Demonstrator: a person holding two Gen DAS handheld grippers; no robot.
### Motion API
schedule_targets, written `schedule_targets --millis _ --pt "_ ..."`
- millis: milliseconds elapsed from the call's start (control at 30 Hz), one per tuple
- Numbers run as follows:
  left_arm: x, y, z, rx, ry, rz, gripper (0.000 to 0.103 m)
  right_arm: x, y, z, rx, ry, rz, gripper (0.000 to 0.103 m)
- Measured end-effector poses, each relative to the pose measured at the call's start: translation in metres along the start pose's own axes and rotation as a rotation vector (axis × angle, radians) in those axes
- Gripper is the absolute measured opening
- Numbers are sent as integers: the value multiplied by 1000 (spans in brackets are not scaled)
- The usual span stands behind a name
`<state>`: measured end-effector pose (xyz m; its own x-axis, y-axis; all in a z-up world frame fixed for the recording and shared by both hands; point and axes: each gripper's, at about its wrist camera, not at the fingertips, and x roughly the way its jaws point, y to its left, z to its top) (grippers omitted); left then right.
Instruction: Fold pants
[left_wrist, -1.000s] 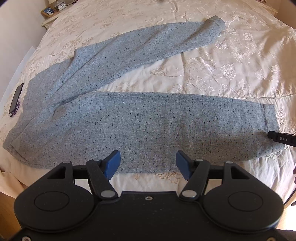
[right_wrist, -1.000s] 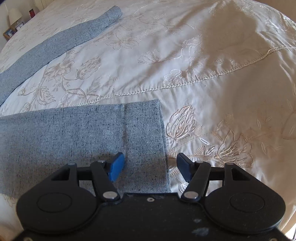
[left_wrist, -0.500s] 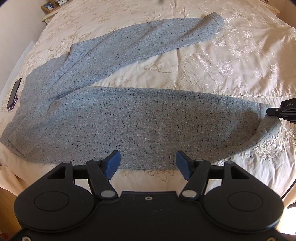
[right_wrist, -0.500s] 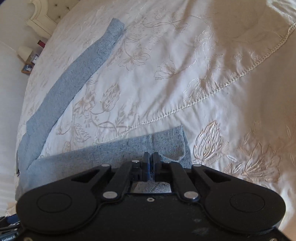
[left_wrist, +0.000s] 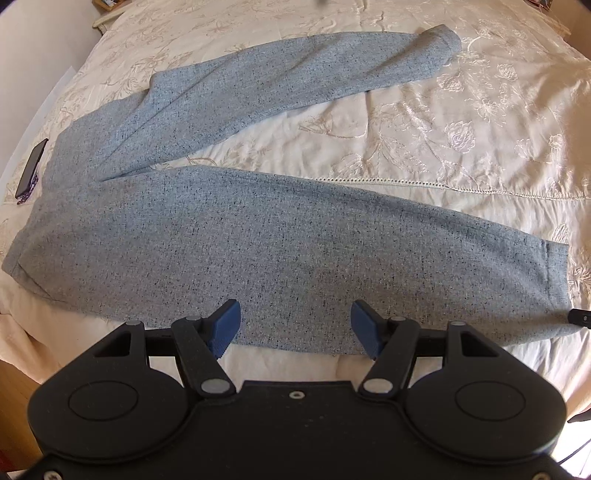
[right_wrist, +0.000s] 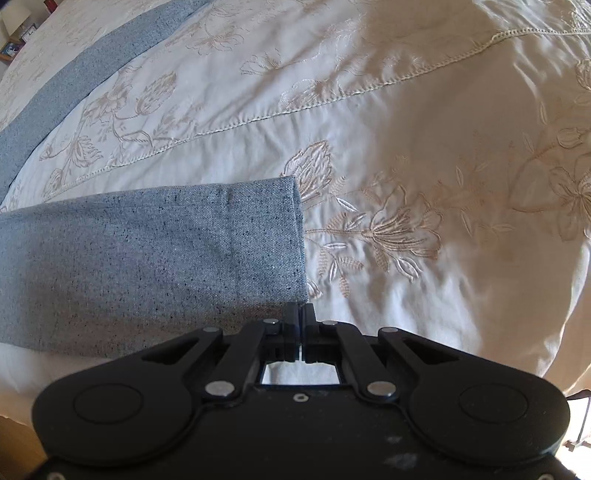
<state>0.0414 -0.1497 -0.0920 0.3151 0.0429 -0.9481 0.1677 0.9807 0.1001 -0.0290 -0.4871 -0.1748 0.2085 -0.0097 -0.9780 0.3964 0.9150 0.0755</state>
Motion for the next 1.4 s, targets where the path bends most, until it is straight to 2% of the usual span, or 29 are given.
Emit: schedule_targets --millis 67,100,133,167,200,233,300,433,567,633,667,733,800,867,967,1033,1100,1233,1400 --pt "-1 -2 -1 14 2 -2 68 4 1 -4 4 5 -16 2" --pt "-2 -2 -2 20 0 -4 68 5 0 -5 -2 10 4 4" --pt "-4 -2 -3 26 -5 -2 68 0 -1 -4 -3 -23 34 6" --pt "-5 -2 -4 30 -10 3 68 -7 -1 -5 1 -74 42 20" --pt "-6 -2 -4 32 -13 7 68 -16 -1 0 2 -140 36 40" --pt "-6 -2 -4 33 -13 8 68 -21 -2 5 1 -181 32 42" --pt "-7 -1 -3 26 -10 7 68 -20 -4 23 -18 -233 44 41" --pt "-10 5 -1 6 -19 24 68 20 -9 57 -8 -127 117 40" --pt "-9 13 2 -33 -12 45 68 50 -7 72 15 -84 163 42" --pt "-8 17 3 -53 -6 53 68 55 -2 73 26 -83 145 30" --pt "-8 19 3 -61 -6 56 68 54 1 74 21 -89 148 8" --pt "-7 21 5 -72 -6 63 68 49 10 74 0 -93 88 6" --pt "-5 24 6 -77 -5 67 68 40 15 75 -18 -138 4 4" --pt "-2 26 7 -80 5 68 68 45 15 79 14 -124 -62 4" --pt "3 30 6 -73 13 74 68 60 21 83 38 -108 -105 7" --pt "6 34 4 -59 5 90 68 58 28 84 -19 -133 -86 16" --pt "11 39 2 -43 -5 103 68 44 21 79 -7 -161 -60 25" --pt "28 47 -3 -5 1 107 68 10 -11 59 79 -152 77 29" --pt "51 50 -12 30 46 106 68 -12 -32 11 60 -104 112 32"
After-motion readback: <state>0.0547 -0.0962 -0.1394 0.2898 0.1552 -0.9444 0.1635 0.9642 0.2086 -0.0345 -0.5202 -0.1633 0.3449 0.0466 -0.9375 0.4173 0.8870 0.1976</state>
